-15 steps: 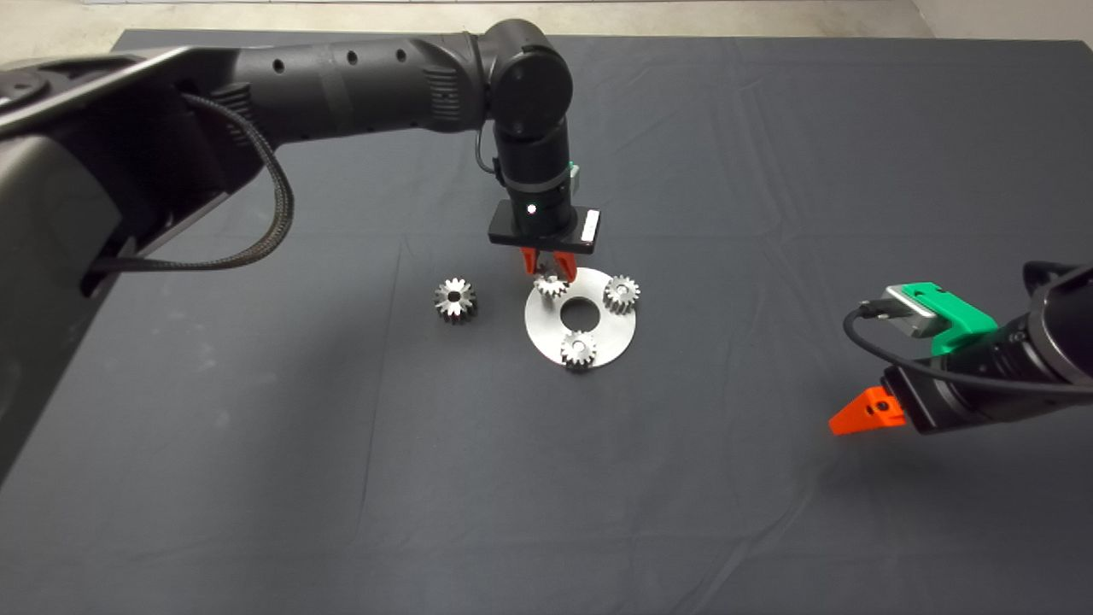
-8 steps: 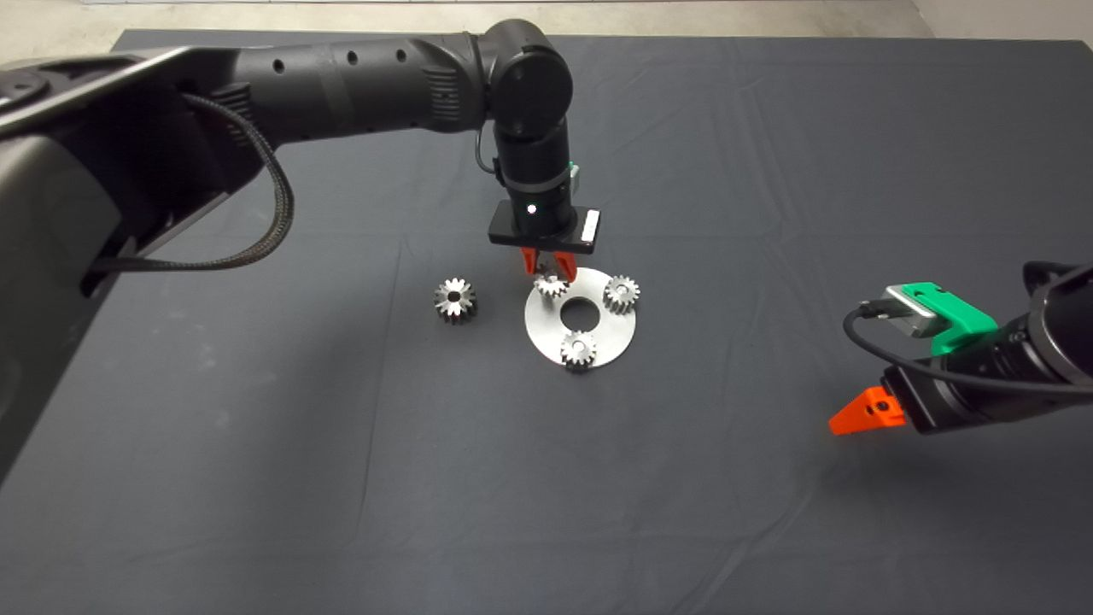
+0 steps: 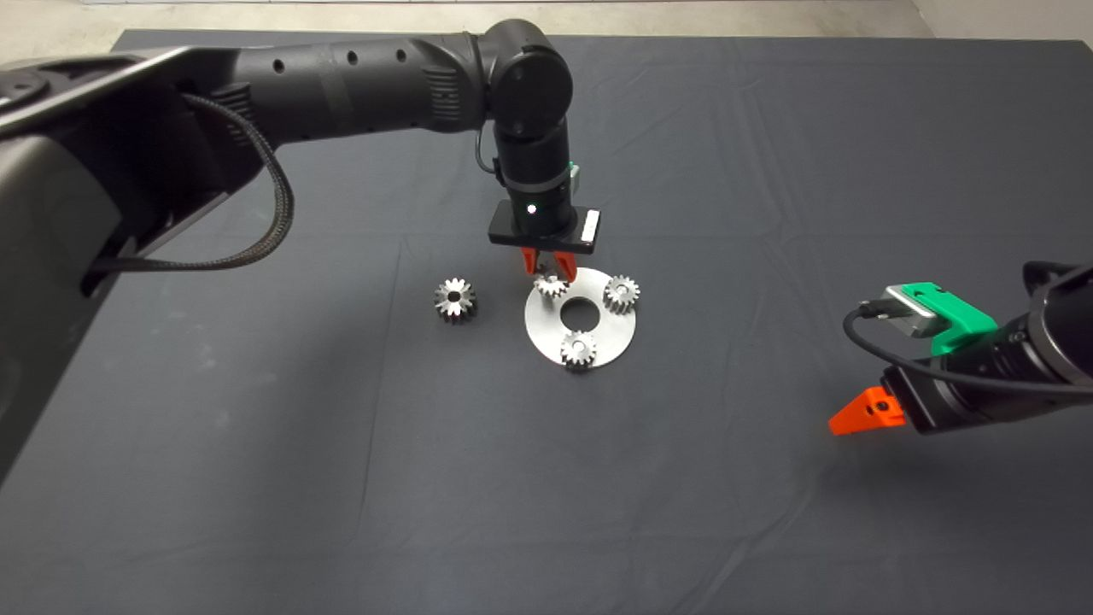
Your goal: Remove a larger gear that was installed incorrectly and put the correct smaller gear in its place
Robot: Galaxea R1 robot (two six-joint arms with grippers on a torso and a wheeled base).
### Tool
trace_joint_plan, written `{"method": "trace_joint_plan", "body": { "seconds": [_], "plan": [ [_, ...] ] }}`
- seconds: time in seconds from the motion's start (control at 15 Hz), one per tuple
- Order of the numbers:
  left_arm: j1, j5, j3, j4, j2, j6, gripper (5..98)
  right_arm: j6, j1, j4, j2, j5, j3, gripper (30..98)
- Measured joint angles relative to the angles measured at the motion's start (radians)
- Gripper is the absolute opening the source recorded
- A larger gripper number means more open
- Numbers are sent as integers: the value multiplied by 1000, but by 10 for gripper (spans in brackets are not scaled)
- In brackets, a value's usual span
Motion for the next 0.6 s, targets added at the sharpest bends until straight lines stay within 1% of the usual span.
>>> {"method": "trace_joint_plan", "body": {
  "seconds": [0.27,0.33,0.6],
  "plan": [
    [0,0,0,1,0,0,218,0,0,0,0,0,0,978],
    [0,0,0,2,0,0,237,0,0,0,0,0,0,978],
    [0,0,0,2,0,1,241,0,0,0,0,0,0,978]
  ]
}}
